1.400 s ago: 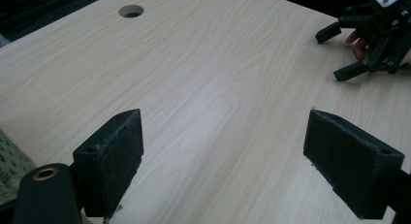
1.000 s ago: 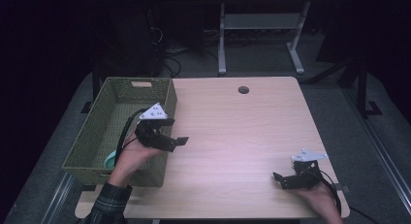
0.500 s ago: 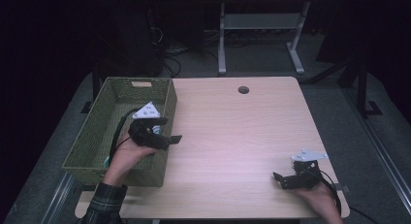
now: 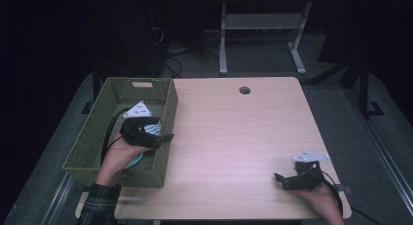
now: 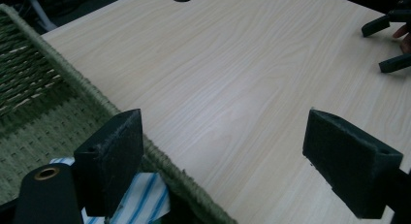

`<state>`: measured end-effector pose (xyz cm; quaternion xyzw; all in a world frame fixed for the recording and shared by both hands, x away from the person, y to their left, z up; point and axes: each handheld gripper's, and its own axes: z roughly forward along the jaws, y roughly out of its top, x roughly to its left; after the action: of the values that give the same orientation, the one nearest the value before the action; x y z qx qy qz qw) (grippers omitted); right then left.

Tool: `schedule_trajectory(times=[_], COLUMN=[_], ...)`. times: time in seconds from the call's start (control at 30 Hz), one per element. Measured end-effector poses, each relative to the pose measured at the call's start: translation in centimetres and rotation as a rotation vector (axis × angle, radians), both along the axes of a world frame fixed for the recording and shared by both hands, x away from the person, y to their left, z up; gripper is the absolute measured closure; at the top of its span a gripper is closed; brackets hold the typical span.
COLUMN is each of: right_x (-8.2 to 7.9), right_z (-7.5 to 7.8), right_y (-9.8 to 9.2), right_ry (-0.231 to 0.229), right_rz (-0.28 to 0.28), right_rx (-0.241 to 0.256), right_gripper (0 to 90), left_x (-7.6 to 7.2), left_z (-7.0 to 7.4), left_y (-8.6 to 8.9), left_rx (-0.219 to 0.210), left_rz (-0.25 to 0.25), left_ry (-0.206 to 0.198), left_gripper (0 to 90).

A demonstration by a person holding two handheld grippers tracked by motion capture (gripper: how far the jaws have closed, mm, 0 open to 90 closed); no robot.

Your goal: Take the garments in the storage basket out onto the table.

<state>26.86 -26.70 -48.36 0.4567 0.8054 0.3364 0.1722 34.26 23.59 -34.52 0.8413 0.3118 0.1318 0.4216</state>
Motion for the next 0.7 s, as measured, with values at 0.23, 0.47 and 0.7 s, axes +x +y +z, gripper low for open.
schedule_trajectory(times=[0.23,0.47,0.7], right_x=[0.0,0.0,0.0], right_z=[0.0,0.0,0.0], right_y=[0.0,0.0,0.0], right_ry=[0.0,0.0,0.0], right_rz=[0.0,-0.001,0.0], right_rx=[0.0,-0.001,0.0], right_gripper=[0.0,0.0,0.0], left_x=[0.1,0.2,0.4], left_z=[0.0,-0.2,-0.6], left_y=[1.2,2.6,4.0], left_rx=[0.006,0.016,0.043], left_rz=[0.022,0.054,0.074], left_ry=[-0.001,0.004,0.008], left_gripper=[14.9,15.6,18.7])
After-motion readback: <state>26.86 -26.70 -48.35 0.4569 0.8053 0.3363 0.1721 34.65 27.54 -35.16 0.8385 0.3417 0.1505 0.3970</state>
